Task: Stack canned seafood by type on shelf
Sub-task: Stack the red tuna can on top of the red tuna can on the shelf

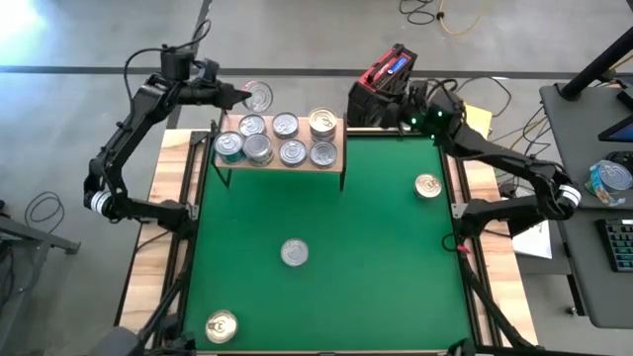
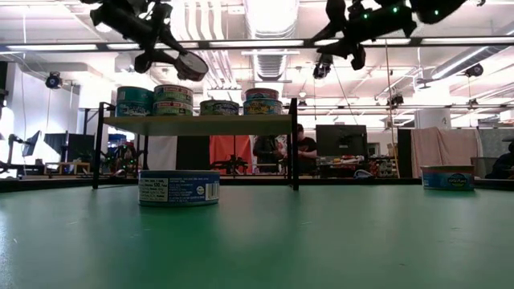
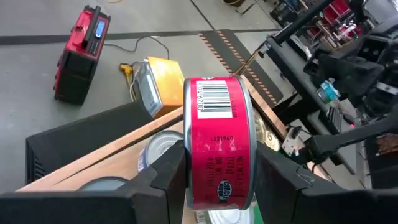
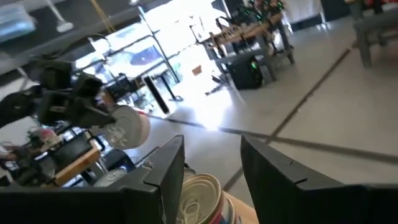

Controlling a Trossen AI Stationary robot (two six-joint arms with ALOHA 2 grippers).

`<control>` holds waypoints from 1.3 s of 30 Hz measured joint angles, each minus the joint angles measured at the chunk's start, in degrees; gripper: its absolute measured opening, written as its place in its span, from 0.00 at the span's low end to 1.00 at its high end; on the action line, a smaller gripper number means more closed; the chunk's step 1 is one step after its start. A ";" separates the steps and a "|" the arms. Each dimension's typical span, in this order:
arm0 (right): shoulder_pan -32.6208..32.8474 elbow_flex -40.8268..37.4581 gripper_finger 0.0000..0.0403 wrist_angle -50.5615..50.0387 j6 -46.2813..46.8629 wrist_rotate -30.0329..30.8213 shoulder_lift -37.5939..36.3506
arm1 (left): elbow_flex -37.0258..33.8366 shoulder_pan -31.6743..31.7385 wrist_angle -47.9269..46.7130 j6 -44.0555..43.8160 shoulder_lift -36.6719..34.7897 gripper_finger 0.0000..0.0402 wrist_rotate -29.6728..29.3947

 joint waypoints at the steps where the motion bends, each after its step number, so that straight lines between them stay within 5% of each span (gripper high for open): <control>1: -0.28 1.48 0.36 -2.49 0.19 0.00 0.02 | 0.74 0.23 -1.04 0.41 0.08 0.31 -0.10; 5: -0.59 8.03 0.33 -13.33 0.15 0.04 0.08 | 2.04 2.88 -6.27 0.95 1.00 0.31 -0.48; 10: -0.55 14.25 0.31 -21.80 -0.73 0.05 0.11 | 0.98 5.59 -6.12 1.30 1.69 0.31 6.98; 23: -0.52 12.94 0.32 -22.65 -5.18 0.04 1.08 | 0.40 5.70 -11.62 3.79 5.02 0.31 8.34; 39: -0.52 11.29 0.25 -23.62 -5.27 -4.48 1.90 | 0.40 5.51 -12.71 -8.76 5.35 0.31 2.95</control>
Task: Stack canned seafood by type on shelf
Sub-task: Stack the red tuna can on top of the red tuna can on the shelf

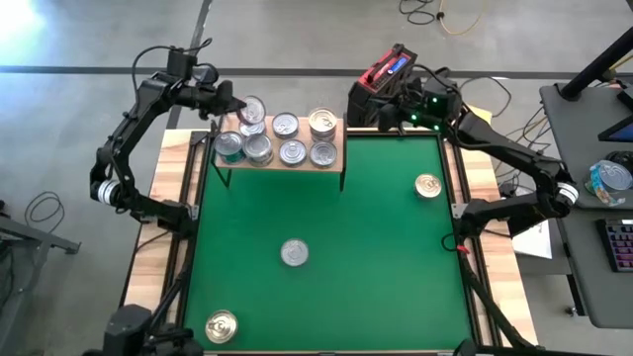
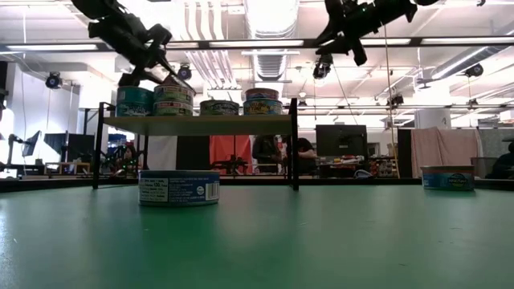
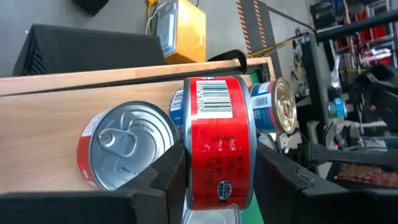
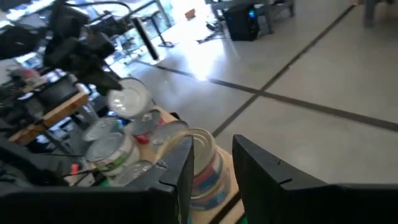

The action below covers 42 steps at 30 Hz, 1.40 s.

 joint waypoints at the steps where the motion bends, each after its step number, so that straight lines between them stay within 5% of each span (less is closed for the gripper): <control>1: 0.00 0.23 0.25 0.10 -0.02 -0.85 0.00 | 0.00 0.00 -0.13 -0.48 0.00 0.31 -0.39; 7: 0.00 0.66 0.22 -1.07 0.01 -3.09 0.00 | -0.09 -0.04 -3.28 -0.73 0.00 0.31 -5.64; 42: -0.87 0.70 0.20 -0.71 1.07 -3.45 -0.79 | -0.09 -2.29 -1.97 -0.68 2.43 0.31 -5.93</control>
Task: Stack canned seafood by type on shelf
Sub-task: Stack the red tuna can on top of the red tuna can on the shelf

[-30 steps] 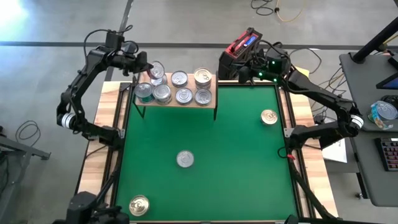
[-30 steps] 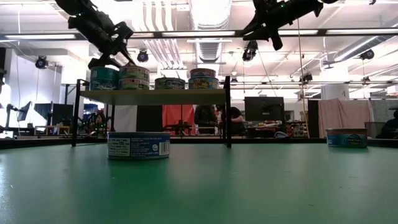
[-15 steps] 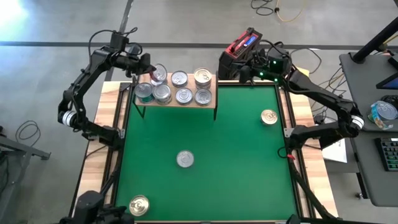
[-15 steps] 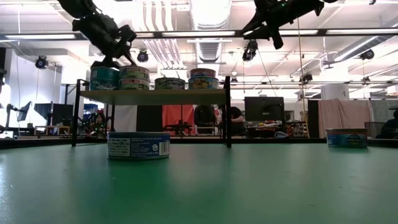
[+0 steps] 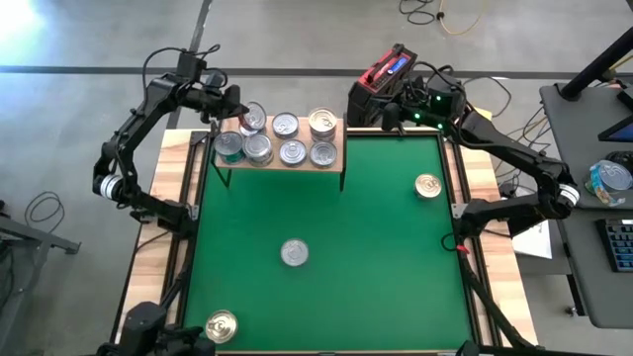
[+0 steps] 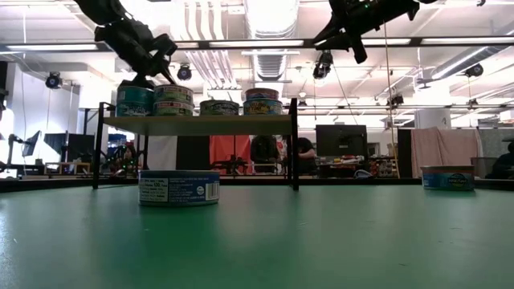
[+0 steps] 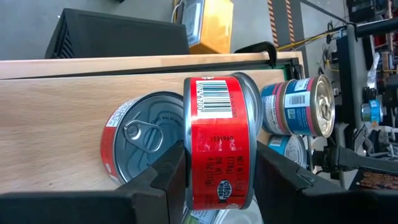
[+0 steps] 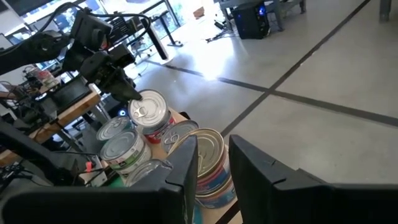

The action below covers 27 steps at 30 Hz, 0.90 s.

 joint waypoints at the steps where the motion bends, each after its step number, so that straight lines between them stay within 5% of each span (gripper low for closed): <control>1: 0.00 0.00 0.20 -0.01 0.00 0.00 0.00 | 0.00 0.00 0.00 -0.04 0.00 0.31 0.00; 27: 0.00 0.00 0.27 0.00 -0.17 0.04 0.00 | 0.00 -0.50 0.00 -0.02 0.09 0.31 0.41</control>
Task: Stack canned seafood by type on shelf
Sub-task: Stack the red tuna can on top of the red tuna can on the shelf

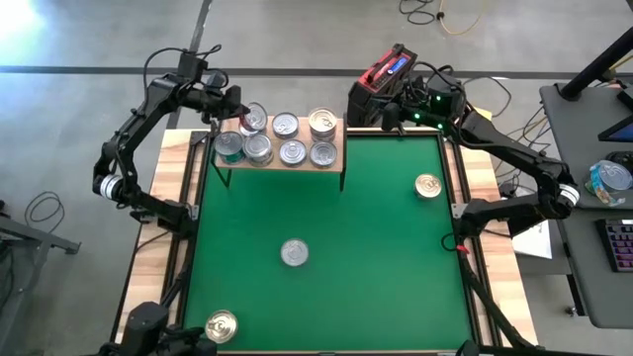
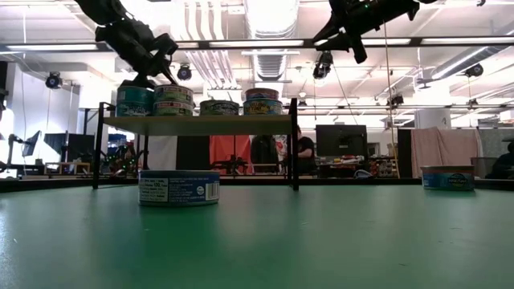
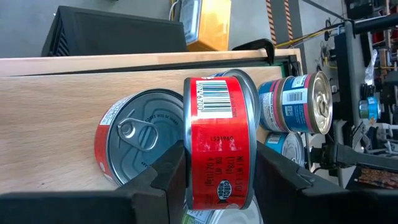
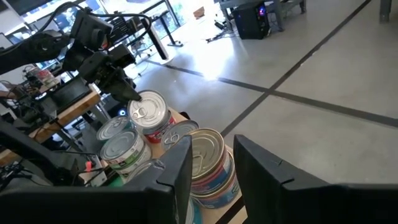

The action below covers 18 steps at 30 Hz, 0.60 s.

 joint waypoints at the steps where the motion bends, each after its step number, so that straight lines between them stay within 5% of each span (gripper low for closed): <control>1: 0.00 0.00 0.27 0.02 0.00 0.00 0.00 | 0.00 0.00 0.00 -0.02 0.00 0.31 -0.02; 9: 0.00 0.01 0.23 0.00 -0.44 0.00 0.00 | 0.00 -0.04 0.00 -0.05 0.00 0.40 -0.27; 18: 0.00 0.02 0.25 0.02 -0.79 0.02 0.00 | 0.00 -0.07 0.00 -0.04 0.00 0.38 -0.26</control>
